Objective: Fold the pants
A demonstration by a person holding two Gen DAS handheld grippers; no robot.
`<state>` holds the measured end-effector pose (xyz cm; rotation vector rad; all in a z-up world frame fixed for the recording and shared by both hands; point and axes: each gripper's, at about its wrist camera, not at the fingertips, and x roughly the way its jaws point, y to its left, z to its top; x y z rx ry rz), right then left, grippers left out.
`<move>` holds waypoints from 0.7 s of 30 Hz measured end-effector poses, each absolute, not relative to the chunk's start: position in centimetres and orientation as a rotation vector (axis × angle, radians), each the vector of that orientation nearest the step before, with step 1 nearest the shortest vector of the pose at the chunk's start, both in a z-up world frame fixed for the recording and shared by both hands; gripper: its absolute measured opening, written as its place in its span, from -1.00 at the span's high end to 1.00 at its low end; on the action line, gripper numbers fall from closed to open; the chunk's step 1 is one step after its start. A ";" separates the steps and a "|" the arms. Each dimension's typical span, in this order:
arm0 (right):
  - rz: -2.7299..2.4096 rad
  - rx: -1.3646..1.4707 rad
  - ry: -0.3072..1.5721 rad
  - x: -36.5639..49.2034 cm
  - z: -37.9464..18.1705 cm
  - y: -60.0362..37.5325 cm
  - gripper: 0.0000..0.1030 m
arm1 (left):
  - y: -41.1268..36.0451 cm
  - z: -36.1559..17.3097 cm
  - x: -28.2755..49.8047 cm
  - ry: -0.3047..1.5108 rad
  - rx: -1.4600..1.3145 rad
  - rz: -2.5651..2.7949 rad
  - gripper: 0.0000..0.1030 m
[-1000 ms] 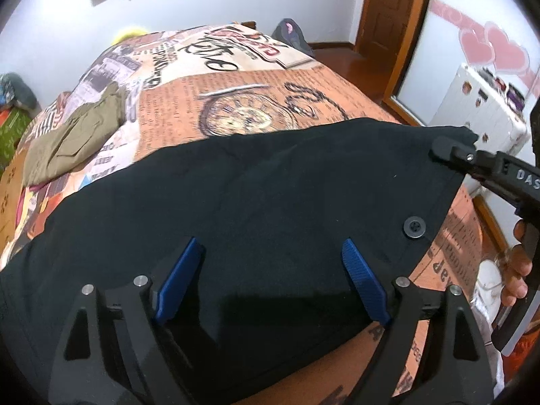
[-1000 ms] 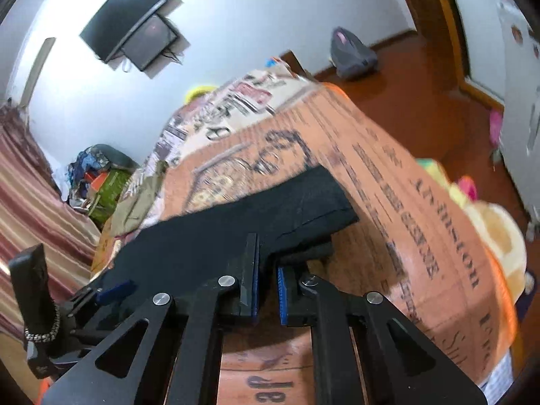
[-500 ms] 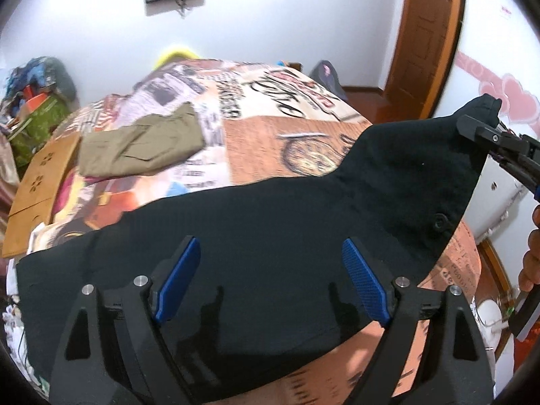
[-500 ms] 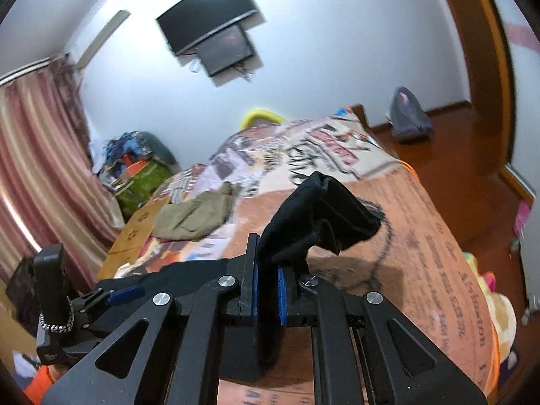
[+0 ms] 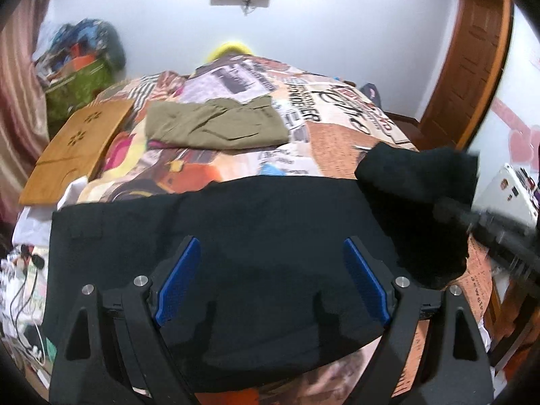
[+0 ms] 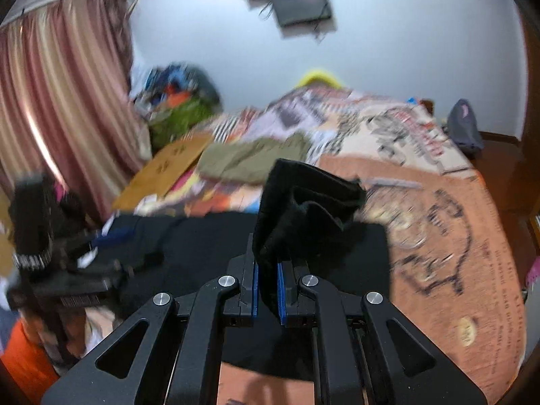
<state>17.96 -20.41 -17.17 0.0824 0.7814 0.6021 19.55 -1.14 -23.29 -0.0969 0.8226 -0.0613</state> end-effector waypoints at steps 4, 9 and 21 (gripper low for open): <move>0.630 0.014 0.857 17.1 -19.9 -18.3 0.85 | 0.1 -23.9 19.1 0.833 -0.128 -0.044 -0.69; 0.642 -0.030 0.908 16.4 -21.3 -17.8 0.84 | 0.1 -24.4 19.0 0.842 -0.130 -0.043 -0.69; 0.715 0.026 0.955 15.2 -19.9 -19.4 0.45 | -3.5 -23.3 20.5 0.828 -0.074 -0.105 -0.69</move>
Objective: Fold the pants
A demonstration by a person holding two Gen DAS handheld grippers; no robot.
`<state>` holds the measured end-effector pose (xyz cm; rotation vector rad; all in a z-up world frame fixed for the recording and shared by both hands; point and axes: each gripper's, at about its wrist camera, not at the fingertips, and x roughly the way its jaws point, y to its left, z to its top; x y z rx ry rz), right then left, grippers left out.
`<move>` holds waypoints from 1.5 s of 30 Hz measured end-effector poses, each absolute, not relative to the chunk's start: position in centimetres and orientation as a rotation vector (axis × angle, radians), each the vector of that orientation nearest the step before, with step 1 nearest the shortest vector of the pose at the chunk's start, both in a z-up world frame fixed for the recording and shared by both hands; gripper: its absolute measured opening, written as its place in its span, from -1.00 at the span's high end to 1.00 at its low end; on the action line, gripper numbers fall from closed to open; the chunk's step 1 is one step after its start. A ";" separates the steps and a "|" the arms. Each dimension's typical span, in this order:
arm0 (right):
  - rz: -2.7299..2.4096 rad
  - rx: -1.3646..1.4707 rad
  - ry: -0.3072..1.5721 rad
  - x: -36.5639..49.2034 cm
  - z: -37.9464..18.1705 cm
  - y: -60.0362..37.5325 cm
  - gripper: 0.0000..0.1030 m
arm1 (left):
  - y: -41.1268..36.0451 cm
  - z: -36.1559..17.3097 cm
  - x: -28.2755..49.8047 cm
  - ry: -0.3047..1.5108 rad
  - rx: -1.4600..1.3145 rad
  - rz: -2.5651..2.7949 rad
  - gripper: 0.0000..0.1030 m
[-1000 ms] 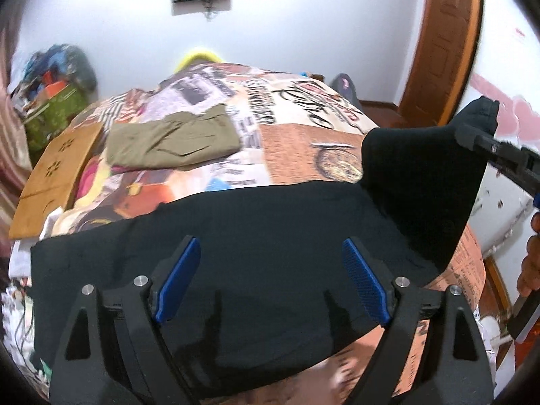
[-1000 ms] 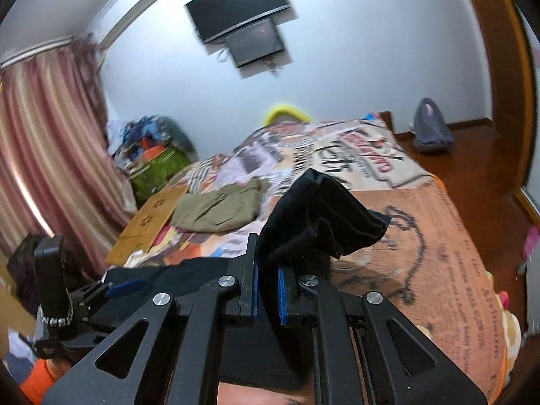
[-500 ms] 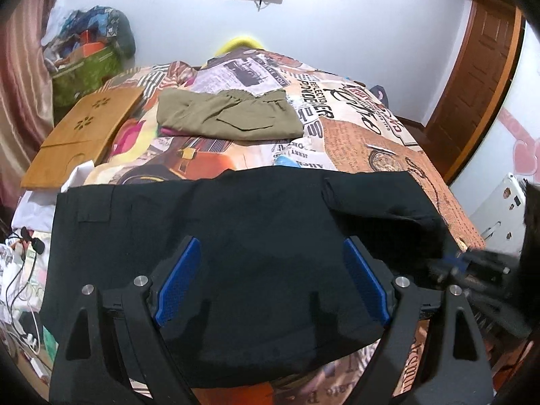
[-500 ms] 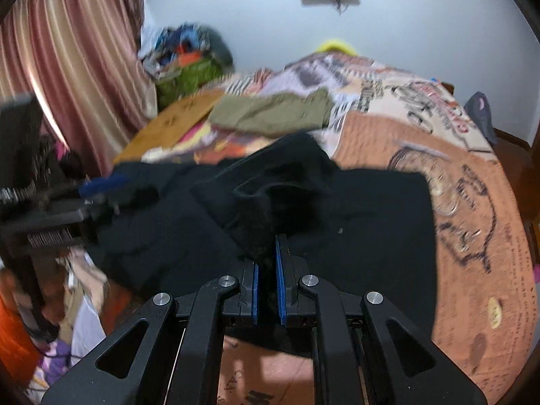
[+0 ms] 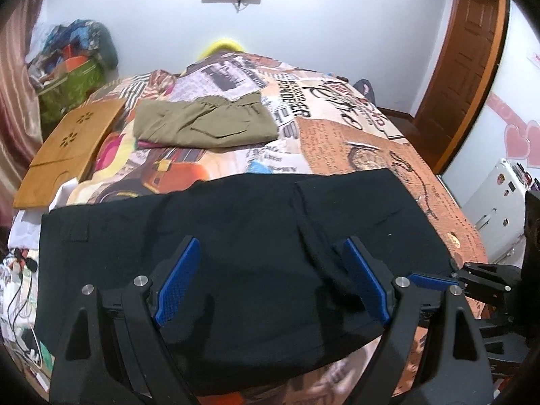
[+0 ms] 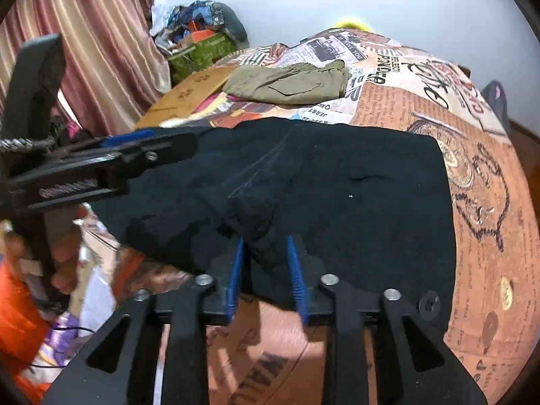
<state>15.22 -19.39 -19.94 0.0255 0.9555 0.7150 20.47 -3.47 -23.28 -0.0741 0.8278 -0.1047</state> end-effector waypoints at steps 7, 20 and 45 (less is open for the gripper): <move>0.617 0.014 0.881 15.9 -18.5 -22.5 0.22 | -6.7 -24.6 22.2 0.875 -0.045 -0.169 -0.69; 0.521 -0.082 0.962 17.0 -23.0 -23.4 0.22 | -7.8 -30.3 21.5 0.968 0.000 -0.194 -0.71; 0.596 -0.111 0.776 15.7 -15.0 -20.0 -0.04 | 8.1 -22.6 13.0 0.794 -0.099 0.145 -0.69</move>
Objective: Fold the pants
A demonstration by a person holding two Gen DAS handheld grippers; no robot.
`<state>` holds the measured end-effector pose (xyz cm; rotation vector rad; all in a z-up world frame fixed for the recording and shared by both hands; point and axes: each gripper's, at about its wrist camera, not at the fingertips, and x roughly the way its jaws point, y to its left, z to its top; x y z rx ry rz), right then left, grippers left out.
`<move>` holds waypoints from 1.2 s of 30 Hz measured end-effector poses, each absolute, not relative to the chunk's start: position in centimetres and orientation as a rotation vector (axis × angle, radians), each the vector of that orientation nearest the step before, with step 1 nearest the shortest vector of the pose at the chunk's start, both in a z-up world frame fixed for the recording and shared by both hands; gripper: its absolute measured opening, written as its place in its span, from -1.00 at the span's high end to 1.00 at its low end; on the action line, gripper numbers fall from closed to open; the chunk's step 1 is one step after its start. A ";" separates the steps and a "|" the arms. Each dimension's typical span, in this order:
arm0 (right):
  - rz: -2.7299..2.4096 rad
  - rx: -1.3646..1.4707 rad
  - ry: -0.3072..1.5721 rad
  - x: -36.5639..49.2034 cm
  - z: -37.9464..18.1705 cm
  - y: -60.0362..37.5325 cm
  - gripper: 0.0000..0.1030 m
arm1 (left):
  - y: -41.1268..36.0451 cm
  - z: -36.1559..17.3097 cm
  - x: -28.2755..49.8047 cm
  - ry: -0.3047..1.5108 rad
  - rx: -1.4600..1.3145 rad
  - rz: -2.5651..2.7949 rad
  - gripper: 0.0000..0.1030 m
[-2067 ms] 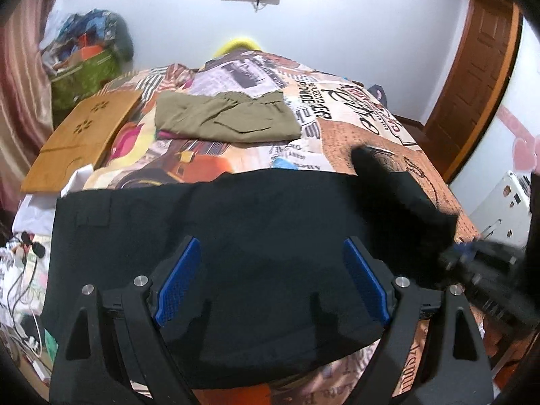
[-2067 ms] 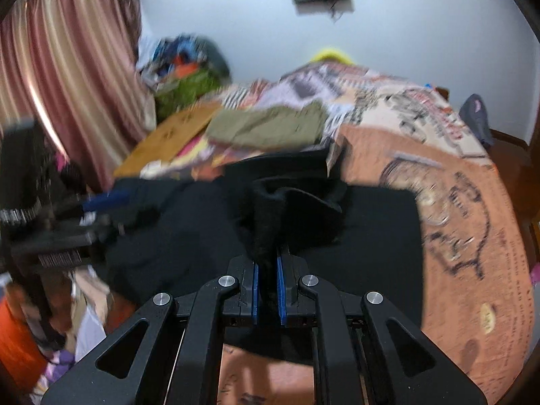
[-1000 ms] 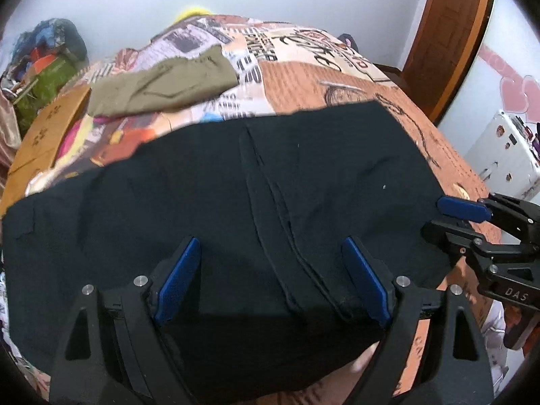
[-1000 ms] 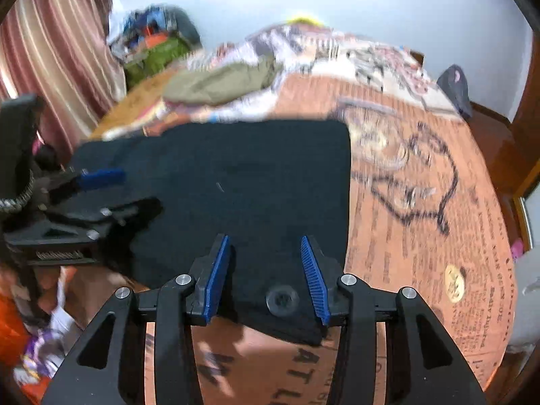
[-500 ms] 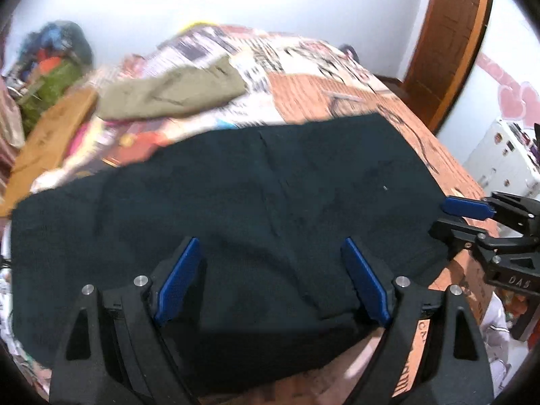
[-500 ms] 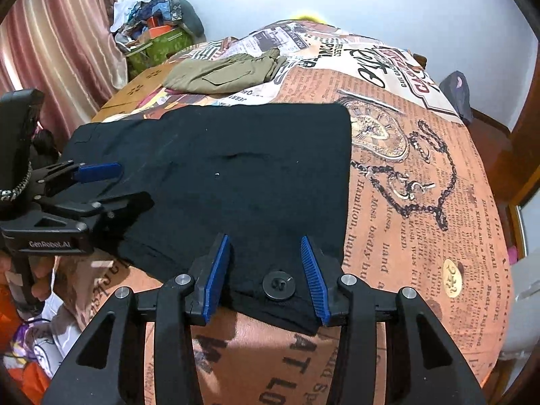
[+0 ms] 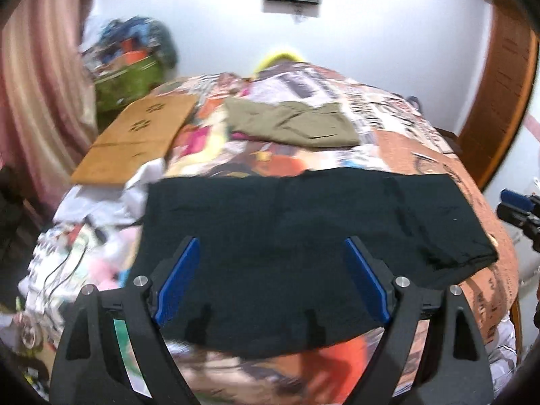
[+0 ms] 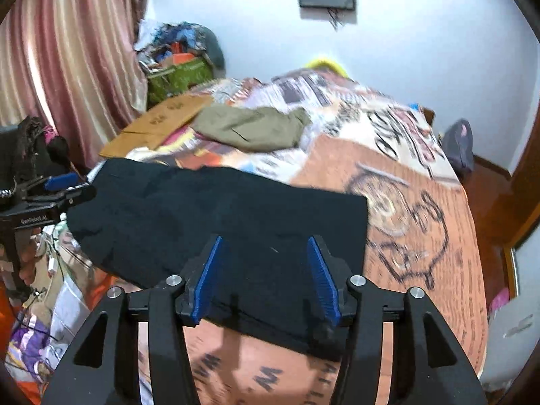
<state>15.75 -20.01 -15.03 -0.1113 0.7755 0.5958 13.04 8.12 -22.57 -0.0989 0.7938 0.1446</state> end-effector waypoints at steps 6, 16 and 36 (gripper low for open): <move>0.663 -0.078 0.762 15.5 -15.3 -16.4 -0.04 | 13.1 -24.7 9.9 0.845 -0.191 0.225 -0.69; 0.698 -0.138 0.845 15.2 -18.7 -10.7 -0.04 | 16.0 -30.4 9.0 0.962 -0.412 0.187 -0.69; 0.686 -0.194 0.929 15.3 -22.1 -9.8 -0.07 | 16.1 -33.3 12.7 0.941 -0.578 0.124 -0.76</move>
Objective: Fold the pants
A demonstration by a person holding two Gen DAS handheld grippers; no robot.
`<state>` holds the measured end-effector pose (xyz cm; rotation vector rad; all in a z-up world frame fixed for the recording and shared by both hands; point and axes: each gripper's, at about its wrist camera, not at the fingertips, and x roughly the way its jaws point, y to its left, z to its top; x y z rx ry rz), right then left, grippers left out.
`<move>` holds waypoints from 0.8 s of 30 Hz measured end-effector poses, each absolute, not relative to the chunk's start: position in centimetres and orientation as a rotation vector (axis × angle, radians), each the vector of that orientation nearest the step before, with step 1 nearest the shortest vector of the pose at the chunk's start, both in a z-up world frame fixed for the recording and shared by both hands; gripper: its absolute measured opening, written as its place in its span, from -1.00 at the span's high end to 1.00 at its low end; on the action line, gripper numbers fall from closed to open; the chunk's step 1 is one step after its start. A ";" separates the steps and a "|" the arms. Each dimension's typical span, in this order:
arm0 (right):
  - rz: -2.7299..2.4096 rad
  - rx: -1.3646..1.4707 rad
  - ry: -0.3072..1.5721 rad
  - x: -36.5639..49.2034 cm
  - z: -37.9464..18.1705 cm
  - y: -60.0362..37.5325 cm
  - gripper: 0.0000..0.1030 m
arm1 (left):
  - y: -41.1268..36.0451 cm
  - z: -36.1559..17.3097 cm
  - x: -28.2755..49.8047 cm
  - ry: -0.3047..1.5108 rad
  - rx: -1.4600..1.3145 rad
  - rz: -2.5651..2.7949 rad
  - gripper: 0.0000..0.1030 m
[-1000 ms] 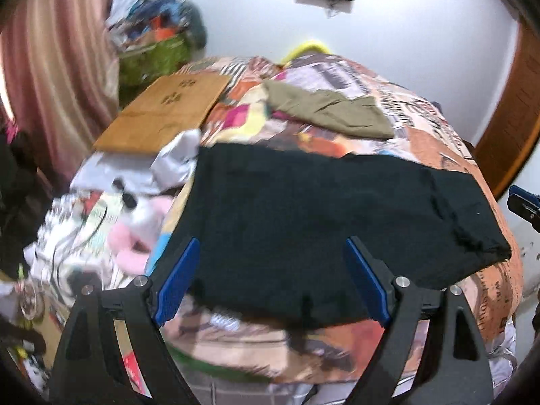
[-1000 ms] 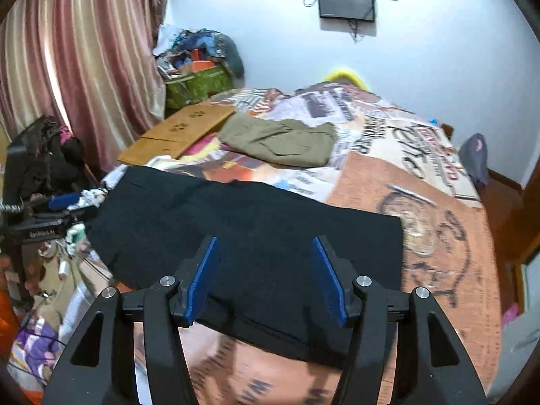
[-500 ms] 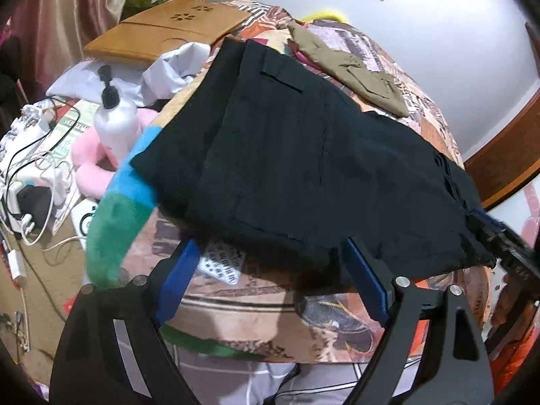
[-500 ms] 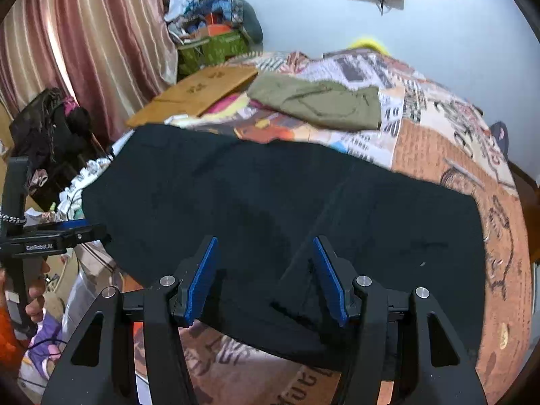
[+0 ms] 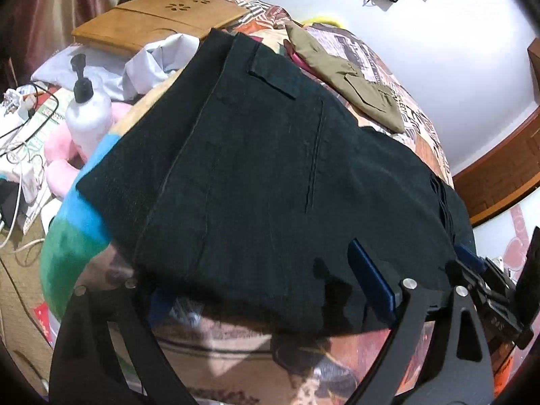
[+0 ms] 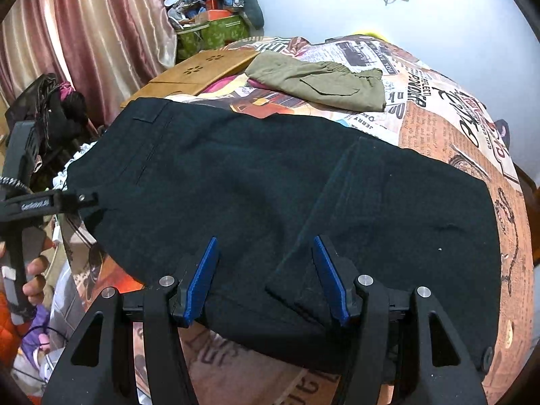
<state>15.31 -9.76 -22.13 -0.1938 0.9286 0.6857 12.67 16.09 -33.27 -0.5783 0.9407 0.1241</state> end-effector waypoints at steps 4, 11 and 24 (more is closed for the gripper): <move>0.689 -0.190 0.930 15.3 -22.2 -9.7 -0.07 | 16.7 -33.2 13.6 0.934 -0.577 0.170 -0.54; 0.686 -0.188 0.936 15.3 -22.1 -9.6 -0.07 | 17.0 -32.9 14.4 0.929 -0.517 0.265 0.08; 0.687 -0.015 0.900 15.6 -18.2 -13.7 -0.06 | 15.2 -27.8 14.1 0.819 -0.351 0.281 0.56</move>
